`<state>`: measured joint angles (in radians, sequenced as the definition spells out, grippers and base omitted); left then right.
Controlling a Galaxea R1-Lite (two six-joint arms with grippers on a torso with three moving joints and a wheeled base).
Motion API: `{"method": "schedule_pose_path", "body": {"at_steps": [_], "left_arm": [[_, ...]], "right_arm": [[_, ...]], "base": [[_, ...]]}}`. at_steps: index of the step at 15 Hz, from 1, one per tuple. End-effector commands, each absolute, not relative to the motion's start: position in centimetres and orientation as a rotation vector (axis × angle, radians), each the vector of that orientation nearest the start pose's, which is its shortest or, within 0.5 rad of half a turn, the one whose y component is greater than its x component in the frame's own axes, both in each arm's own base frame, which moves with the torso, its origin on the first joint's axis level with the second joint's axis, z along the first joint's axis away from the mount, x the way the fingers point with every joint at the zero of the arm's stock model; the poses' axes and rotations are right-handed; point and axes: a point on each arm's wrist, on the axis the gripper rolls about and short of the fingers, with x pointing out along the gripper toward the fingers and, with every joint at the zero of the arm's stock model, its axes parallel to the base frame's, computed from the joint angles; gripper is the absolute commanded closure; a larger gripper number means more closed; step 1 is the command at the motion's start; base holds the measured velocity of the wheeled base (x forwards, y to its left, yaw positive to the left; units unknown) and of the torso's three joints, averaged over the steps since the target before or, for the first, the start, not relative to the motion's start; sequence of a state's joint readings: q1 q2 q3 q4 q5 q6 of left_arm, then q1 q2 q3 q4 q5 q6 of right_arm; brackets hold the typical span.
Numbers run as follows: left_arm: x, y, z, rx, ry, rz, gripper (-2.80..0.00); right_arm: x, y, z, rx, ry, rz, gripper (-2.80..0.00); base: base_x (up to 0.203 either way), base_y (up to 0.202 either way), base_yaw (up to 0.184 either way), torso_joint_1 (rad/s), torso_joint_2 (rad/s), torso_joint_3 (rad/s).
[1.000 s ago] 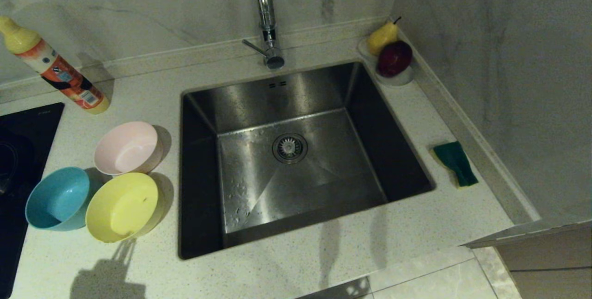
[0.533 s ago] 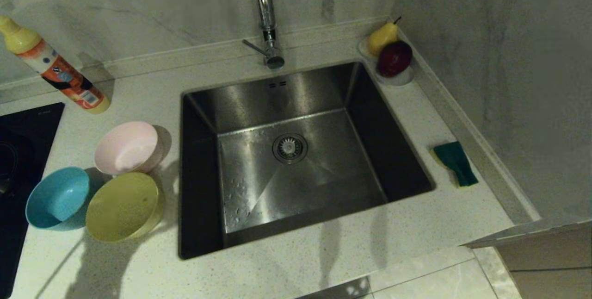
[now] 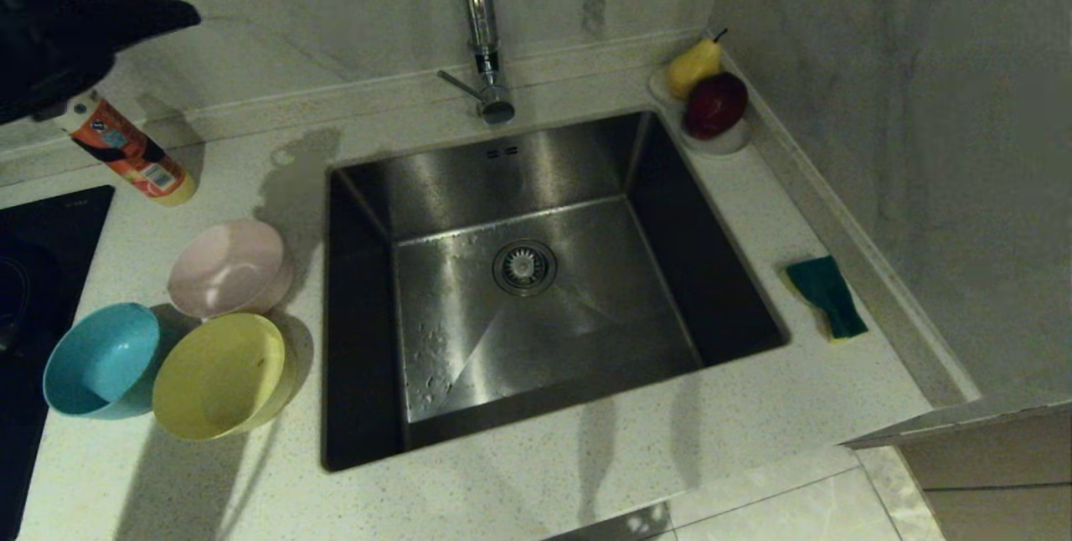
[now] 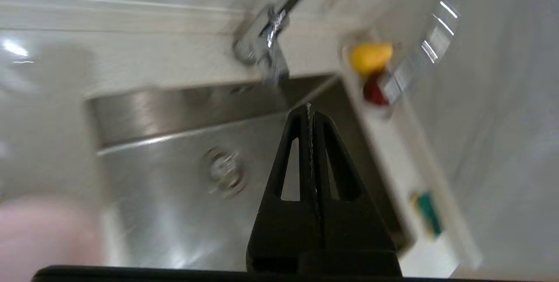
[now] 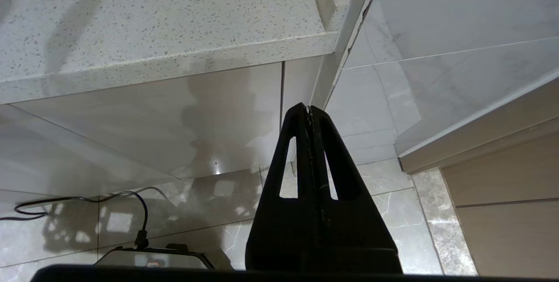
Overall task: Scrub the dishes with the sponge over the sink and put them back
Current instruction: Turn on the faucet
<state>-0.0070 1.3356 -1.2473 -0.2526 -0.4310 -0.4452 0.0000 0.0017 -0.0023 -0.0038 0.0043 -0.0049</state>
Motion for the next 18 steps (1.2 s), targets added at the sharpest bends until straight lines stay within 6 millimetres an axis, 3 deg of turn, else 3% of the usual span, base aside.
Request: {"method": "schedule_pose_path", "body": {"at_steps": [1,4,8,11,15,18], "left_arm": [[29.3,-1.2,34.6,-0.503,0.036,-0.481,0.0],[34.2,-1.3,33.6,-0.587,0.061,-0.528,0.0],[36.8,-1.5,33.3,-0.659,0.052,-0.632,0.0],[40.5,-1.6,31.7,-0.651,0.028,-0.657,0.0],[42.3,-2.2,30.3,-0.664,0.044,-0.683,0.0],[43.1,-2.9,30.8,-0.699,0.009,-0.723,0.0]], "right_arm": [[-2.3,0.0,7.7,-0.005,-0.005,0.005,0.0],[-2.3,0.0,7.6,-0.005,-0.005,0.005,0.0],[-2.3,0.0,7.7,-0.005,-0.006,0.005,0.0],[-2.3,0.0,7.6,-0.006,-0.005,0.005,0.0],[-2.3,0.0,7.7,-0.005,-0.006,0.005,0.0],[-2.3,0.0,7.7,-0.005,-0.006,0.005,0.0]], "base": [[0.0,0.0,0.0,0.0,0.0,0.0],[0.0,0.0,0.0,0.0,0.0,0.0],[0.0,0.0,0.0,0.0,0.0,0.0],[0.0,0.0,0.0,0.0,0.0,0.0],[0.0,0.0,0.0,0.0,0.0,0.0],[0.0,0.0,0.0,0.0,0.0,0.0]]}}
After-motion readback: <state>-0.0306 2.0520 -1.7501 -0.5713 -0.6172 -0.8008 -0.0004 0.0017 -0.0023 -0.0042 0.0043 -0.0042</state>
